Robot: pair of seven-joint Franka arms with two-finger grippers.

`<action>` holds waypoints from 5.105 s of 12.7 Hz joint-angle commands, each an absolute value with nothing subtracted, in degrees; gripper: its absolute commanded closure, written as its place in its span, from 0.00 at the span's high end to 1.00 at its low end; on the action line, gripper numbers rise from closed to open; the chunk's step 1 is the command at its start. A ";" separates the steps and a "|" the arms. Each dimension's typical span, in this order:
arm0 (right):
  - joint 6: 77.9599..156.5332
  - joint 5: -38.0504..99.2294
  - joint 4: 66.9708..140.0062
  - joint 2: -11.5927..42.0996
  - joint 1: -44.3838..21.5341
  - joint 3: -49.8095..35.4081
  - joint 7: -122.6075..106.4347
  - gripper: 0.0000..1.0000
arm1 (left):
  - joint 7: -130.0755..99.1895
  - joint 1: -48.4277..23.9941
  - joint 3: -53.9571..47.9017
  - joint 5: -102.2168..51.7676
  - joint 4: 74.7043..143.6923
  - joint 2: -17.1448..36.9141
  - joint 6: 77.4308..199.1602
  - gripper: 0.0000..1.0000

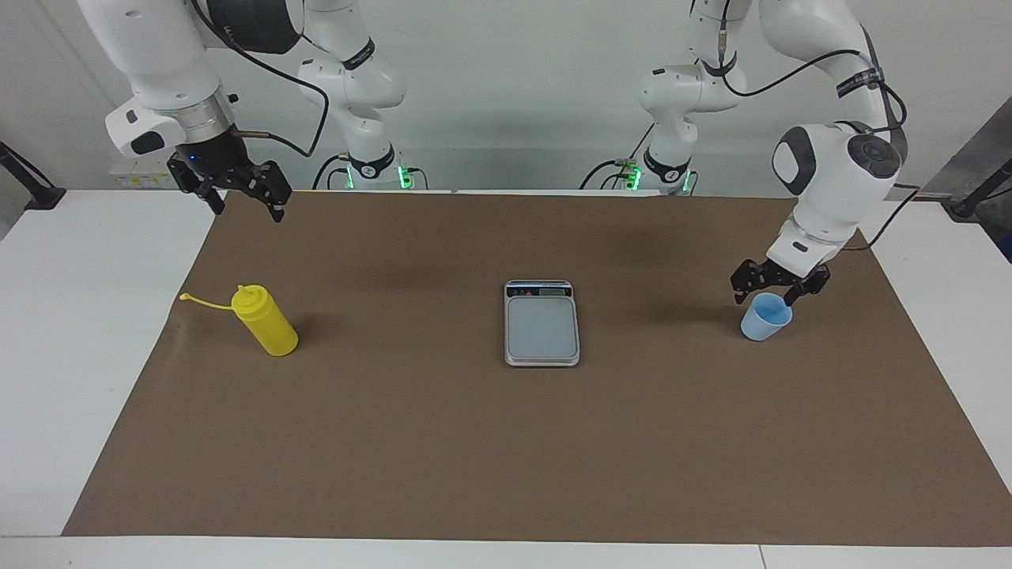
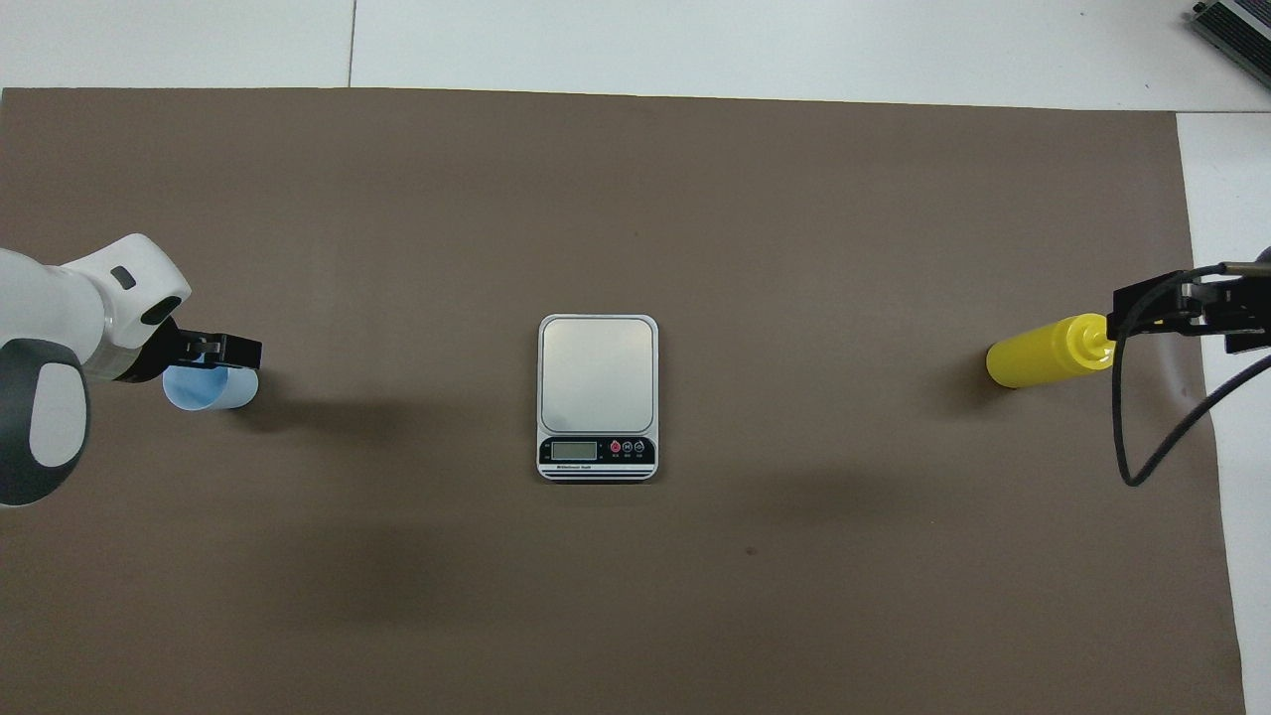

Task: Pour seasoning into cup on scale with both arms
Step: 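Close the left gripper around the light-blue cup and lift it, then carry the cup with the left gripper and lower it onto the scale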

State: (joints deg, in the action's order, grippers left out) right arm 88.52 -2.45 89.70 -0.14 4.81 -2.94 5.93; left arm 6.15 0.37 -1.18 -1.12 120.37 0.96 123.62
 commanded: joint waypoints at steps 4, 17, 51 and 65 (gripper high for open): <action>88.86 -1.23 90.35 -0.62 5.19 -2.99 6.77 1.00 | 7.12 -0.97 -0.53 -1.76 125.32 0.09 127.70 1.00; 88.86 -1.23 90.35 -0.62 5.19 -3.08 6.77 1.00 | 8.44 -0.97 -0.44 -1.76 128.76 1.67 131.84 1.00; 88.86 -1.23 90.35 -0.70 5.19 -3.08 6.77 1.00 | -24.12 -2.72 -14.91 3.22 108.47 7.55 115.15 0.00; 88.42 -1.23 90.35 -0.62 6.33 -2.55 6.68 1.00 | -55.45 -2.46 -37.61 10.63 100.72 14.76 115.66 0.00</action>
State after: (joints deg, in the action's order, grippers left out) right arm 88.45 -2.45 89.75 -0.14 6.29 -2.37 5.94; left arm -52.91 -2.61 -35.65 7.94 102.24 12.01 115.12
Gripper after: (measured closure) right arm 0.000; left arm 0.969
